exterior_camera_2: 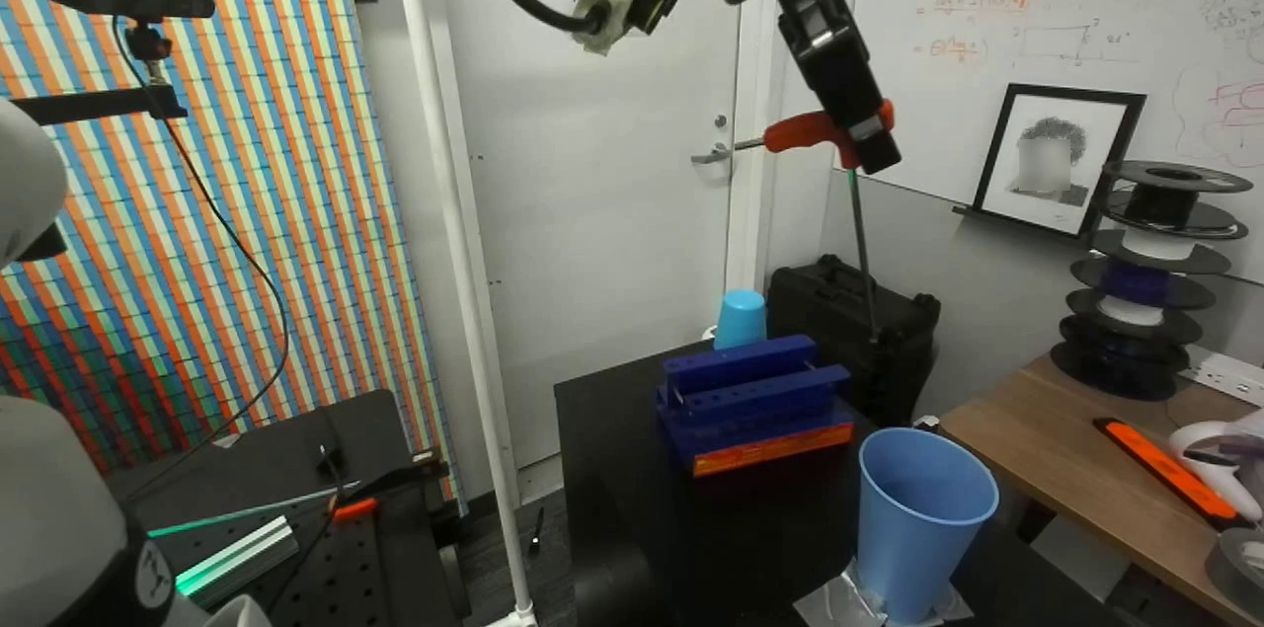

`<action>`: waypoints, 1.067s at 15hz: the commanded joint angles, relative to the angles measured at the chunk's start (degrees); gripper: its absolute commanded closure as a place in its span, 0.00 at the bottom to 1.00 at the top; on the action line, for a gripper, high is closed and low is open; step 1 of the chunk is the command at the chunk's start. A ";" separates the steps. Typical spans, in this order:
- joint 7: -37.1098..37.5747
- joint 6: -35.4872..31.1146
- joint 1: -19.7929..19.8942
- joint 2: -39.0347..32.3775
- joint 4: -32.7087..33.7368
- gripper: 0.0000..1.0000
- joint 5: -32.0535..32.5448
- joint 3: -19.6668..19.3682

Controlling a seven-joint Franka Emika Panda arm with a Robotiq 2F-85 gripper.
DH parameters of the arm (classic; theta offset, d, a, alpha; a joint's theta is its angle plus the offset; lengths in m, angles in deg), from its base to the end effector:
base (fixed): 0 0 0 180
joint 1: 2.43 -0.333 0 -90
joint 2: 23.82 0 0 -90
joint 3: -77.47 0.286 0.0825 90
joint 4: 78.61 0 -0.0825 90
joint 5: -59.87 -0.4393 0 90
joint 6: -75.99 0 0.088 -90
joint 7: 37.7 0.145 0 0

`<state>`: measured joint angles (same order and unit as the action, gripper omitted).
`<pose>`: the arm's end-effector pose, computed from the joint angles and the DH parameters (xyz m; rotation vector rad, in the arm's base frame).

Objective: Move the wrench to the large blue cup on the right.

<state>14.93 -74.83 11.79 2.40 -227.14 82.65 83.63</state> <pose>0.5042 -0.0727 0.3738 2.6992 -1.0744 0.8449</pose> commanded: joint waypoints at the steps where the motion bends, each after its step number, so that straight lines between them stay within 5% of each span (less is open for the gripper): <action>1: 1.41 -4.88 5.03 -8.79 5.18 0.89 2.73 1.31; 11: 10.30 -3.88 6.93 -30.01 12.22 0.89 13.55 0.92; 12: 9.18 -3.23 1.26 -30.57 12.53 0.84 12.04 -4.61; 13: 8.17 -2.86 0.19 -30.49 12.73 0.54 10.43 -5.39; 16: 1.81 -1.31 -3.46 -26.28 11.62 0.39 1.42 -7.26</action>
<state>22.53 -79.17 12.67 -28.03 -215.90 91.53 78.65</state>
